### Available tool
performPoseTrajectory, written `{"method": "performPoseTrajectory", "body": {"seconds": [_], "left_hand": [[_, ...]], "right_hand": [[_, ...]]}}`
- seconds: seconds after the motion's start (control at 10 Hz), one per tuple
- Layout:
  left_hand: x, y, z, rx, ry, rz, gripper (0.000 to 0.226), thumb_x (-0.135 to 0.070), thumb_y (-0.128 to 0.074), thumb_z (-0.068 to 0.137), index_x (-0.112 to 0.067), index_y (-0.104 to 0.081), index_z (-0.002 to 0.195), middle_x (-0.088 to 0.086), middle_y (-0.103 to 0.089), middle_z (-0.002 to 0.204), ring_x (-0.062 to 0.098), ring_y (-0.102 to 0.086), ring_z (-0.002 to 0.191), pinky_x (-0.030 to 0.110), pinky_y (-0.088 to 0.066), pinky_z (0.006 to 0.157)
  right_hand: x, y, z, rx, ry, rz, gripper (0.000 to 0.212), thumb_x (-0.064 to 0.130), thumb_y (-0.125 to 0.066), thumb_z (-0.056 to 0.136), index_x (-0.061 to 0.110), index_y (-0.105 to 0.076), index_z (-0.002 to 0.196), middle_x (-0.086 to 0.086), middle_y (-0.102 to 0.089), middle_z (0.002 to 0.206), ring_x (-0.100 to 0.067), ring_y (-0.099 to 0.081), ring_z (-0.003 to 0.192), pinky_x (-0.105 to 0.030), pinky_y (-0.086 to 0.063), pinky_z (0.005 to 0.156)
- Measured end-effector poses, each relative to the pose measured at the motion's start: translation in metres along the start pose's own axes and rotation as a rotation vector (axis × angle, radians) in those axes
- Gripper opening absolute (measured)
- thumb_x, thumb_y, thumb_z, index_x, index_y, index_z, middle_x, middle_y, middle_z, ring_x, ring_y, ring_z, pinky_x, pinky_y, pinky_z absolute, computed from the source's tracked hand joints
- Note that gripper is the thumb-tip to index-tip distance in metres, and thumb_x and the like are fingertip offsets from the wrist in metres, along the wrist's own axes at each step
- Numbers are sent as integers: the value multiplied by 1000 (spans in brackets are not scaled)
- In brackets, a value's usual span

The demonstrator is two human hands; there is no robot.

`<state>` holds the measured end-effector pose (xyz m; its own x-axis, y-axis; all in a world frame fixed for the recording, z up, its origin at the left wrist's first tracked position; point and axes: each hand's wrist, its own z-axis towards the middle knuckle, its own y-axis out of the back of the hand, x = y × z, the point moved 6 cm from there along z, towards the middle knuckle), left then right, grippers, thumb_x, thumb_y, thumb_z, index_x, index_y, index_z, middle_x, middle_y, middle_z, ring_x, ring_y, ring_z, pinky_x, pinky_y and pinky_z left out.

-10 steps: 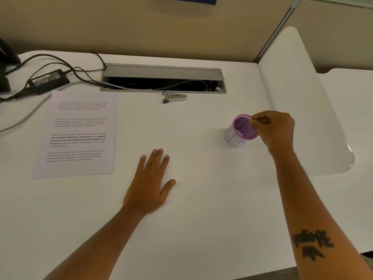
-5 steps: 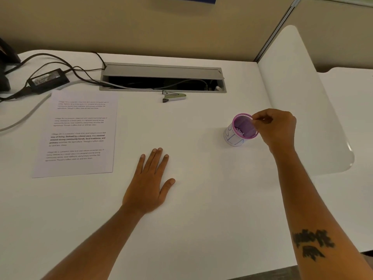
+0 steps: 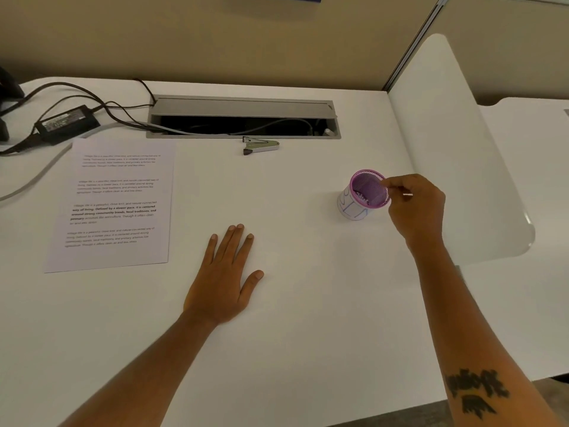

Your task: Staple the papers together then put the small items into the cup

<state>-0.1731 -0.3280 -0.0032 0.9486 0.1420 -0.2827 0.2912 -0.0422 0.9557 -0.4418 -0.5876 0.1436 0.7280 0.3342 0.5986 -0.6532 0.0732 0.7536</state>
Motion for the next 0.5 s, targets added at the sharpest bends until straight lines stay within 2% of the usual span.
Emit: {"method": "performPoseTrajectory", "body": {"seconds": [0.1,0.2,0.3,0.4,0.5], "left_hand": [[-1,1,0,-13,-2,-10,77,-61,-23,110,-15,-17,171,9,-7,181,24,-2,168,56,-16,134],[0,-1,0,-9,-1,-3,77,-62,-22,110,-15,-16,171,9,-6,181,24,-1,168,55,-14,135],[0,-1,-1,-8,-9,-5,77,-61,-23,110,-14,-17,171,8,-6,181,23,0,168,55,-13,135],[-1,2,-2,-21,-19,-12,78,-62,-23,109,-13,-18,170,9,-7,181,24,0,168,54,-11,136],[-1,4,-3,-11,-17,-50,80,-63,-23,109,-13,-19,170,9,-7,181,23,0,168,54,-10,136]], "right_hand": [[2,5,-16,-95,22,50,10,9,-72,92,9,-79,99,-4,-73,96,-12,-65,75,-4,-47,69],[-2,6,-27,-144,37,61,12,7,-68,94,6,-78,101,-8,-73,95,-14,-64,76,-5,-46,70],[-7,4,-52,-198,12,28,26,-5,-58,96,7,-75,110,-9,-72,98,-17,-65,84,-14,-49,72],[-12,1,-83,-230,-52,49,30,-4,-53,99,9,-71,120,-6,-68,107,-22,-66,96,-28,-56,78],[-14,-15,-113,-184,-119,77,30,-1,-58,98,10,-68,124,-4,-63,115,-22,-65,104,-33,-59,82]]}}
